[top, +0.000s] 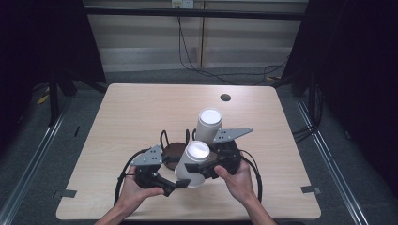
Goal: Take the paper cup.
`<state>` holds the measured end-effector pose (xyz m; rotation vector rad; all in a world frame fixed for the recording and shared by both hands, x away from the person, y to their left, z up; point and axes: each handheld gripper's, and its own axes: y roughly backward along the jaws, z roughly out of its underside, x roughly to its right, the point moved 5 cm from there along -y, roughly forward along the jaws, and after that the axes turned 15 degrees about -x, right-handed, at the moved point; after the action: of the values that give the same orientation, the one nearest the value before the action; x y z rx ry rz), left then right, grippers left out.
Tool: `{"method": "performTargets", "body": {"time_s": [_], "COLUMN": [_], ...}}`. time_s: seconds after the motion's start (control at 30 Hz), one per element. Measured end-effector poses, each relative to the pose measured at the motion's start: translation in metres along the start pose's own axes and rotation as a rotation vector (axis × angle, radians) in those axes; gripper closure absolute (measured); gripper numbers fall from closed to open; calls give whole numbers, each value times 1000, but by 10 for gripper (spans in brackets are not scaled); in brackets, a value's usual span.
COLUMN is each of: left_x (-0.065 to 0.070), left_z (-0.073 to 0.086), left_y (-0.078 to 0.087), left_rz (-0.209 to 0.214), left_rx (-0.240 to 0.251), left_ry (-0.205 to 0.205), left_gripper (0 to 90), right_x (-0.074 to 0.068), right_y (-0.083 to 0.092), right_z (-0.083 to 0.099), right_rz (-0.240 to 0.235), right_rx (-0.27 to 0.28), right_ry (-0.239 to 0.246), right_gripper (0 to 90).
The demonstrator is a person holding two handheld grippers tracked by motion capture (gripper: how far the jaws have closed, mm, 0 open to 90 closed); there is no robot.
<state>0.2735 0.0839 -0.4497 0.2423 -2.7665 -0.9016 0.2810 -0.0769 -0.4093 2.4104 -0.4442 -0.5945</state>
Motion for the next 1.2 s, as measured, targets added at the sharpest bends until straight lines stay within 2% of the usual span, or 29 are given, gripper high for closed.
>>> {"method": "performTargets", "body": {"time_s": [0.1, 0.13, 0.3, 0.4, 0.67, 0.8, 0.87, 1.0, 1.03, 1.07, 1.2], "left_x": [0, -1, -1, -1, 1, 4, 6, 7, 7, 6, 6], "left_z": [2, 3, 2, 0, -1, 0, 1, -2, -2, -2, -1], "left_y": [-3, -6, -8, -12, -20, -25, -25, -21, -21, -20, -18], "left_rz": [13, 28, 43, 62, 77, 45, 17, 17, 25, 23, 22], "left_rx": [2, -12, -12, -10, -22, -40, -33, -27, -43, -63, -69], "left_ry": [7, 25, 26, 41, 26, -1, -25, -29, -30, -48, -50], "left_gripper": [151, 130, 115, 104, 93, 88, 94, 115, 123, 138, 163], "right_x": [-2, -3, -4, -6, -10, -12, -13, -13, -13, -12, -11], "right_y": [-3, -4, -6, -9, -12, -13, -11, -9, -8, -9, -9], "right_z": [-1, -1, -1, -1, -3, -3, -4, -4, -4, -4, -2], "right_rz": [-10, -11, -18, -24, -40, -37, -36, -45, -48, -53, -71], "right_rx": [-1, -2, -5, -11, -4, -4, 1, 15, 18, 13, 16], "right_ry": [3, 6, 5, 6, 7, 11, 13, 8, 5, 1, -8], "right_gripper": [228, 229, 230, 230, 232, 232, 232, 231, 229, 223, 212]}}
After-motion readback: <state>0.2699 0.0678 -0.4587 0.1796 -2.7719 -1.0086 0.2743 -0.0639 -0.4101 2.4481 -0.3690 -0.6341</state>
